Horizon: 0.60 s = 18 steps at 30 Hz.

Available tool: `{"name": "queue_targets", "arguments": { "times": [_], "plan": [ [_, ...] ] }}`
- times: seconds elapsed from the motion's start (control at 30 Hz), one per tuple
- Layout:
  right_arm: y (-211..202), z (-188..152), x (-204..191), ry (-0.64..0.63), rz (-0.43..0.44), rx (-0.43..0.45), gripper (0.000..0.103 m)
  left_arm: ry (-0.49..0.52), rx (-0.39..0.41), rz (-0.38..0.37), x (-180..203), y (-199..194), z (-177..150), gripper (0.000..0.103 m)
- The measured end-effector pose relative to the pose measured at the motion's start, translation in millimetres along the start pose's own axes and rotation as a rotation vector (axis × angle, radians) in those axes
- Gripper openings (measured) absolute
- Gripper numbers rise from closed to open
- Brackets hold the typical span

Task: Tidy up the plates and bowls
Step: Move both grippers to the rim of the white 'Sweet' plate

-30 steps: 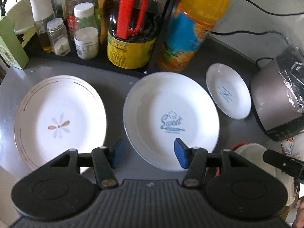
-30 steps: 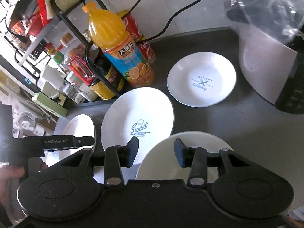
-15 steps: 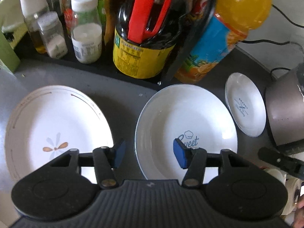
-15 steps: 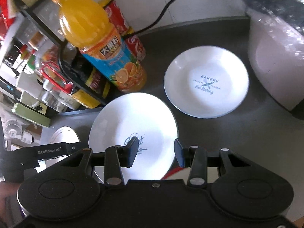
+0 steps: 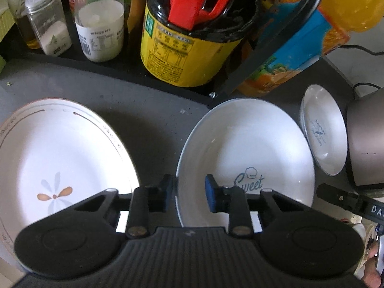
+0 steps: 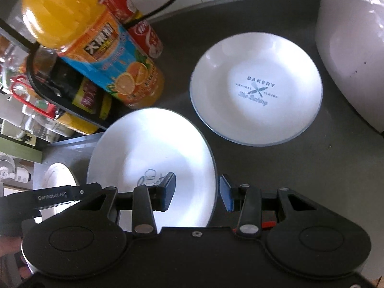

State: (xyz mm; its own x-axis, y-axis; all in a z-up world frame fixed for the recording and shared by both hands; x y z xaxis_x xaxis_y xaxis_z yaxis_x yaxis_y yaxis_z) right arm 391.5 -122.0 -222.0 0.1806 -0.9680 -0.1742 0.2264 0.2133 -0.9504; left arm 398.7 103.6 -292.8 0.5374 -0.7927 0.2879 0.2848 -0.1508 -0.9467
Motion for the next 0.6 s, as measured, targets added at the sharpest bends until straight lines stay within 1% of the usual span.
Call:
{"name": "queue_targets", "arguments": {
  "times": [0.07,0.1,0.13,0.2,0.3,0.4,0.6],
  "plan": [
    [6,0,2,0.006,-0.007,-0.015,0.039,-0.002,0.0,0.003,-2,2,0,0.027],
    [9,0,4,0.016,-0.004,-0.027,0.036,-0.004,-0.002,0.003,-2,3,-1,0.026],
    [13,-1,5,0.025,0.0,-0.04,0.034,-0.006,-0.003,0.001,-3,4,0,0.026],
    [18,-2,6,0.031,0.002,-0.056,0.034,-0.012,-0.005,-0.002,-4,5,0,0.025],
    [25,-1,9,0.026,-0.019,-0.078,0.033,-0.012,-0.005,-0.002,-4,8,-1,0.019],
    [33,-2,11,0.021,-0.034,-0.103,0.033,-0.012,-0.006,-0.009,-5,9,-1,0.015],
    [47,0,12,-0.003,-0.055,-0.139,0.033,-0.008,0.008,-0.007,-5,9,-1,0.011]
  ]
}}
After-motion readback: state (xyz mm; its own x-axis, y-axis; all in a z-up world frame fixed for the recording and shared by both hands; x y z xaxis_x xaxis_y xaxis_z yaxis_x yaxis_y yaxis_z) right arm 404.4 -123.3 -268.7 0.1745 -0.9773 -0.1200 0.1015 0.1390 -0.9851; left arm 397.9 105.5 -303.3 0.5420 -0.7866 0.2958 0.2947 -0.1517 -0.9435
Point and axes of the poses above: each gripper's, at about its wrist camera, not at the fingertips, and y roughly the way its jaws point, x to its right, z to its top, the point moved 10 cm from there along y, roughly the way its jaws point, and after that the axes turned 11 degrees about -y, right-handed, at the moved point
